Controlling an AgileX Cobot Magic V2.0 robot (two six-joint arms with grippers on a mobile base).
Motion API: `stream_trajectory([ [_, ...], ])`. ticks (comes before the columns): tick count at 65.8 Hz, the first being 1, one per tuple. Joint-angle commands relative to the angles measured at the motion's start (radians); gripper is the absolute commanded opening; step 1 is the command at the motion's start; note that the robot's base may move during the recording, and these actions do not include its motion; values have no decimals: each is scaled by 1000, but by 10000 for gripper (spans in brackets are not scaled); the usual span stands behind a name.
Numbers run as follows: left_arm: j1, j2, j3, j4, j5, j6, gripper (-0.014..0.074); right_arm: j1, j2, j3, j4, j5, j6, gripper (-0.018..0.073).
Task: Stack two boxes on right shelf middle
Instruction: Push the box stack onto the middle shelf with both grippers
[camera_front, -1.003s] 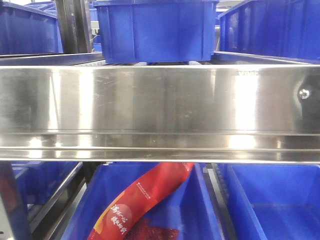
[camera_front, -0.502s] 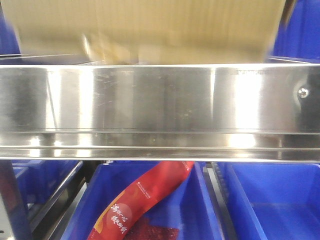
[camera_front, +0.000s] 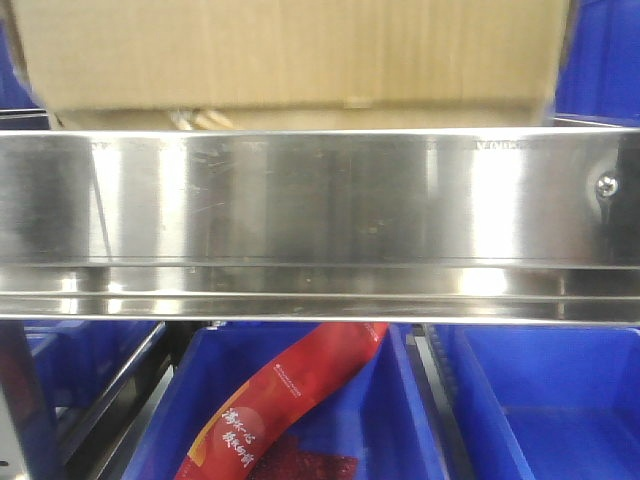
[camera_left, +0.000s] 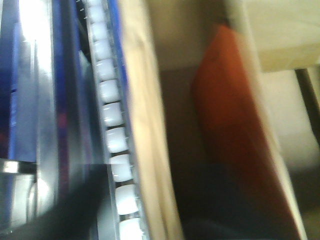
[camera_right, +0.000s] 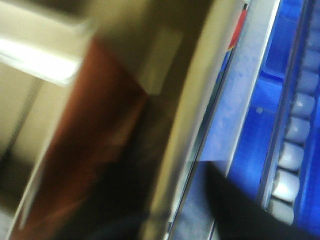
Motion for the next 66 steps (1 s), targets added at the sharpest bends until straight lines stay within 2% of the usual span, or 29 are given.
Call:
stream_trajectory([
  [1,0,-10,-8,4,-5,2,603,-2,-3,-19,-4,-12,-16,538],
  [7,0,-27,-10,4,-5,2,531,-2,-13,-37,-4,-12,-16,532],
  [15,0,-70,-10,4,-5,2,485,-2,-43,-54,-4,-17,-16,489],
  [28,0,-183,2,4,-5,2,470,-2,-141,-32,-7,-39,-16,355],
  [34,0,-255,47,4,-17,2,424,-2,-207,22,-10,-84,-16,288],
  [43,0,-379,171,-5,-105,2,266,-2,-317,167,-10,-163,-16,174],
  [49,0,-462,284,-5,-189,-13,125,-2,-387,273,-10,-216,-16,69],
  [54,0,-538,408,-5,-279,-15,11,-2,-451,382,-12,-268,-30,-41],
  [55,0,-586,476,-5,-329,-15,-55,-2,-485,459,-12,-305,-43,-117],
  [58,0,-627,546,-5,-370,-15,-100,-2,-519,529,-17,-344,-44,-167],
  [66,0,-739,733,-5,-484,-15,-111,-2,-608,708,-20,-448,-59,-153],
])
